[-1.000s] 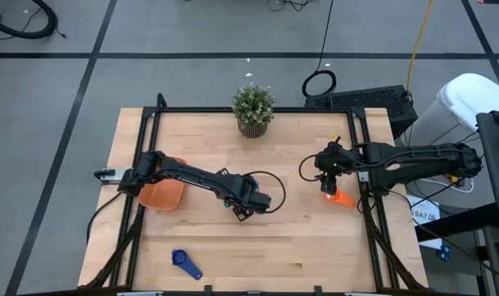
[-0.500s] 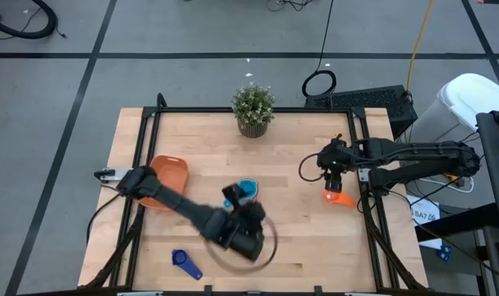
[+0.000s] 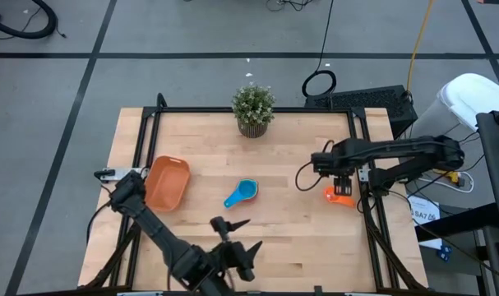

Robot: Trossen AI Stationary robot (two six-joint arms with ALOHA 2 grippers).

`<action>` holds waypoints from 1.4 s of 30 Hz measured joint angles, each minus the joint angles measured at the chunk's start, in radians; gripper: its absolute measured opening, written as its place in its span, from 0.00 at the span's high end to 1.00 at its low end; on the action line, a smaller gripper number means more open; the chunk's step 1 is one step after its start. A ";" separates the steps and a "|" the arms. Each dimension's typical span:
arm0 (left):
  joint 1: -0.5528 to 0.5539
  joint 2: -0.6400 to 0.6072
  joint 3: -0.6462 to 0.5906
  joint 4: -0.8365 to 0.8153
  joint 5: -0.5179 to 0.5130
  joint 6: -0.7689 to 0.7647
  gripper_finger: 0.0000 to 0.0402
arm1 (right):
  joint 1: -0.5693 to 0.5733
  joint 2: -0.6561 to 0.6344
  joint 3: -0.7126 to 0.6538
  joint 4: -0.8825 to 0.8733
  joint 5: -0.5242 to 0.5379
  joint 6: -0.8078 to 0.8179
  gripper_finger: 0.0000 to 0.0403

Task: Nest measuring cups in basket
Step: Stack the orange measuring cup on top of the light blue measuring cup

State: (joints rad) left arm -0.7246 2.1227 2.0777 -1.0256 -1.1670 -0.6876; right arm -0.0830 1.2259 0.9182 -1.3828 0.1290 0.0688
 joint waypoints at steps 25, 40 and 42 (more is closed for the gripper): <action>0.028 0.002 -0.264 1.116 0.340 0.590 0.15 | 0.131 -0.001 -0.176 0.313 -0.085 0.128 0.47; 0.102 0.002 -0.264 1.248 0.550 0.557 0.15 | 0.128 -0.001 -0.184 0.321 -0.051 0.125 0.47; 0.118 0.002 -0.263 1.252 0.614 0.541 0.15 | 0.128 -0.001 -0.184 0.321 -0.051 0.125 0.47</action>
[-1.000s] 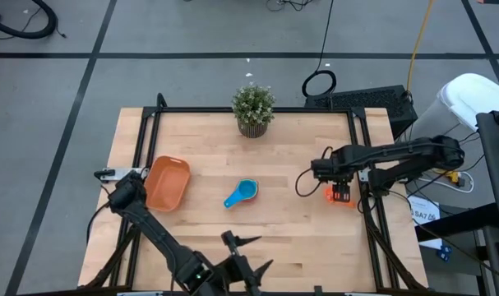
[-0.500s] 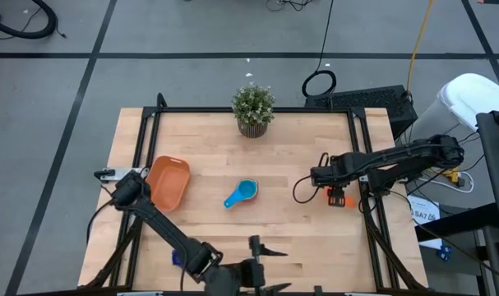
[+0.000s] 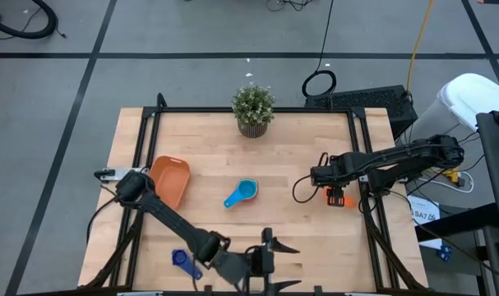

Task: Nest measuring cups in basket
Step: Stack the orange measuring cup on top of the light blue measuring cup

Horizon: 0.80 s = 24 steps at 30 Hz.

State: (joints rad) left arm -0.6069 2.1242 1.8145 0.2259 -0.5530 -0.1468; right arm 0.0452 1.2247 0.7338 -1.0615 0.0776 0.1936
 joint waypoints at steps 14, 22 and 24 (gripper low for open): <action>0.018 -0.001 0.000 -0.084 0.056 0.166 0.15 | 0.000 0.000 -0.015 0.019 -0.001 0.020 0.47; 0.022 -0.040 -0.118 -0.065 0.059 0.151 0.27 | 0.000 0.033 -0.037 0.086 0.000 0.115 0.47; 0.018 -0.090 -0.208 -0.008 0.058 0.143 0.32 | 0.000 0.037 -0.065 0.148 -0.004 0.141 0.47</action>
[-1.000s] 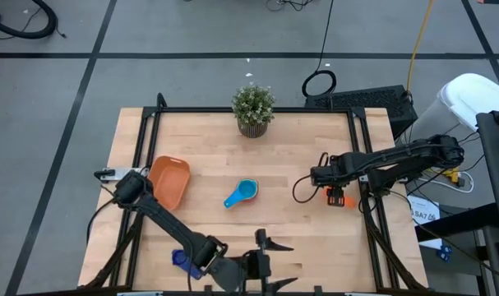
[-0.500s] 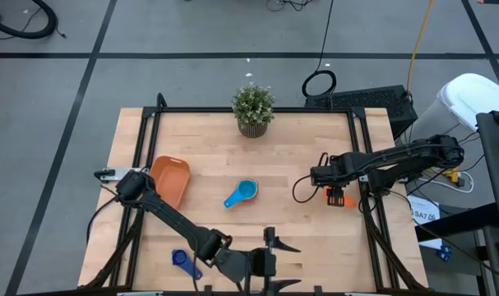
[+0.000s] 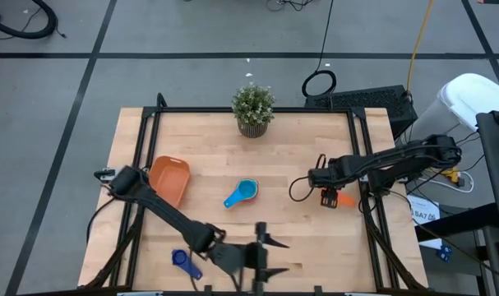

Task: Nest measuring cups in basket
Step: Stack the orange measuring cup on top of the light blue measuring cup

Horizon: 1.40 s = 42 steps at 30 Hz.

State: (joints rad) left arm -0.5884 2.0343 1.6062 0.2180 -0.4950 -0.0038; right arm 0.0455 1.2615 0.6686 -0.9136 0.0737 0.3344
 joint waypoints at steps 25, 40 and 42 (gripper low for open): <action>-0.006 -0.498 -0.923 0.749 -0.024 -0.061 0.67 | -0.013 0.088 -0.042 0.506 -0.015 0.356 1.00; -0.042 -0.498 -0.923 0.760 -0.022 -0.084 0.67 | -0.037 0.087 -0.039 0.852 0.029 0.391 1.00; -0.042 -0.498 -0.923 0.760 -0.023 -0.084 0.67 | -0.035 0.087 -0.039 0.960 0.035 0.407 1.00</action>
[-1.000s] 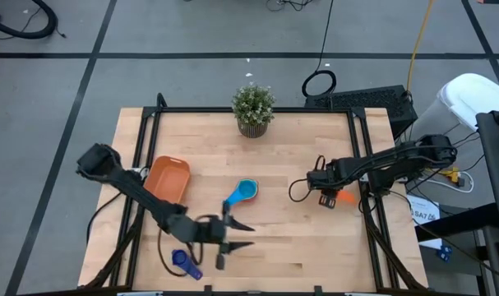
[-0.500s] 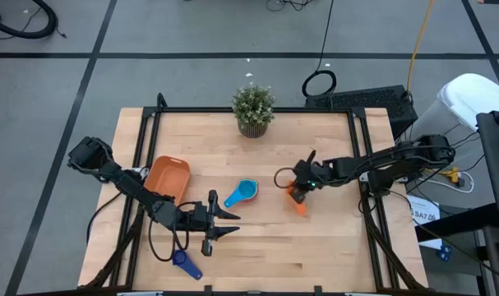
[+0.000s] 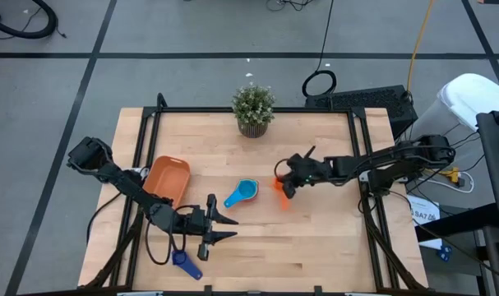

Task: Nest measuring cups in basket
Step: Stack the orange measuring cup on top of the light blue measuring cup

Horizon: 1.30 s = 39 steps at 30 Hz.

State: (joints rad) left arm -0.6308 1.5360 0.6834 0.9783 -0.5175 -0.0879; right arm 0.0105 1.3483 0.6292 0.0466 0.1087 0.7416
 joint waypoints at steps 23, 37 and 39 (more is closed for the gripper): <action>0.000 0.001 0.000 -0.272 -0.304 -0.025 0.67 | 0.004 -0.001 0.001 0.302 0.096 0.545 1.00; -0.028 0.001 0.000 -0.275 -0.330 0.031 0.67 | 0.038 0.183 0.481 -0.146 0.099 0.058 1.00; -0.038 0.001 0.000 -0.275 -0.331 0.032 0.67 | 0.046 0.252 0.588 -0.266 0.095 -0.015 1.00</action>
State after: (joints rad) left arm -0.6683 1.5368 0.6838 0.7035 -0.8483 -0.0563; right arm 0.0568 1.6007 1.2175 -0.2190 0.2035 0.7269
